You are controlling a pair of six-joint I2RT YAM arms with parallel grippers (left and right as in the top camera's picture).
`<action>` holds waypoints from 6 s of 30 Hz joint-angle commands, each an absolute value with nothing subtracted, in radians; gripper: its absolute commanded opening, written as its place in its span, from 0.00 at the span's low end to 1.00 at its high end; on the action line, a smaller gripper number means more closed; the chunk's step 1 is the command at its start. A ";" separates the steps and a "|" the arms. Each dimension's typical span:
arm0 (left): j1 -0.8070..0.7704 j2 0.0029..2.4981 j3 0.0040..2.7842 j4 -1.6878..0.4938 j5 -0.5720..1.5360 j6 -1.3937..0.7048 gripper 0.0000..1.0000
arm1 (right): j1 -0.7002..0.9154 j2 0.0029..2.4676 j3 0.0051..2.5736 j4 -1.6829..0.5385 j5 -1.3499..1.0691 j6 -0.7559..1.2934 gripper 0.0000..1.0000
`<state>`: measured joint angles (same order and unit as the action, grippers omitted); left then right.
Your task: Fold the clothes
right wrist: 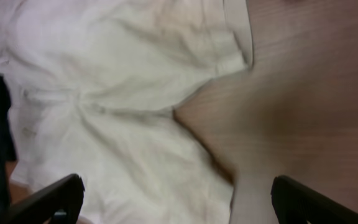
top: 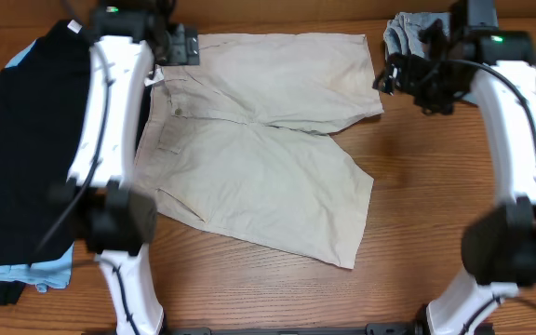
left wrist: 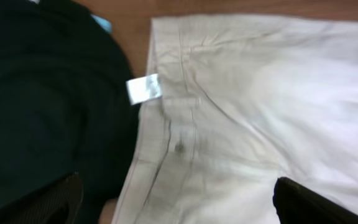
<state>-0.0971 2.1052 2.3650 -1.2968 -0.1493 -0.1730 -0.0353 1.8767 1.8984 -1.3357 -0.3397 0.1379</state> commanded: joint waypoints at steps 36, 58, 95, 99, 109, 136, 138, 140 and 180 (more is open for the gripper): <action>0.084 1.603 1.205 -1.145 -0.130 -0.519 0.94 | 0.588 1.384 0.817 -1.018 -0.105 0.864 0.67; 0.149 1.670 0.787 -0.372 -0.130 -0.802 0.31 | 0.588 1.384 0.817 -1.002 -0.189 1.002 0.76; 0.144 1.714 0.789 -0.464 -0.114 -0.735 0.04 | 0.654 1.399 0.616 -0.814 0.079 1.261 0.04; 0.144 1.687 0.832 -0.545 -0.076 -0.632 0.04 | 0.580 1.365 0.656 -0.920 0.128 1.259 0.04; 0.144 1.582 1.243 -1.120 -0.008 -0.395 0.04 | 0.268 1.145 0.969 -1.068 0.093 0.780 0.04; 0.144 1.137 1.413 -1.582 -0.107 -0.492 0.04 | 0.111 1.140 1.338 -1.327 -0.044 0.331 0.04; 0.144 1.137 1.351 -1.535 -0.123 -0.506 0.04 | 0.111 1.195 1.338 -1.267 -0.046 0.315 0.04; 0.144 1.139 1.265 -1.457 -0.136 -0.517 0.04 | 0.111 1.256 1.338 -1.195 -0.047 0.301 0.04; 0.144 1.624 1.053 -0.203 -0.273 -0.534 0.95 | 0.111 1.860 1.338 -0.202 -0.064 0.186 1.00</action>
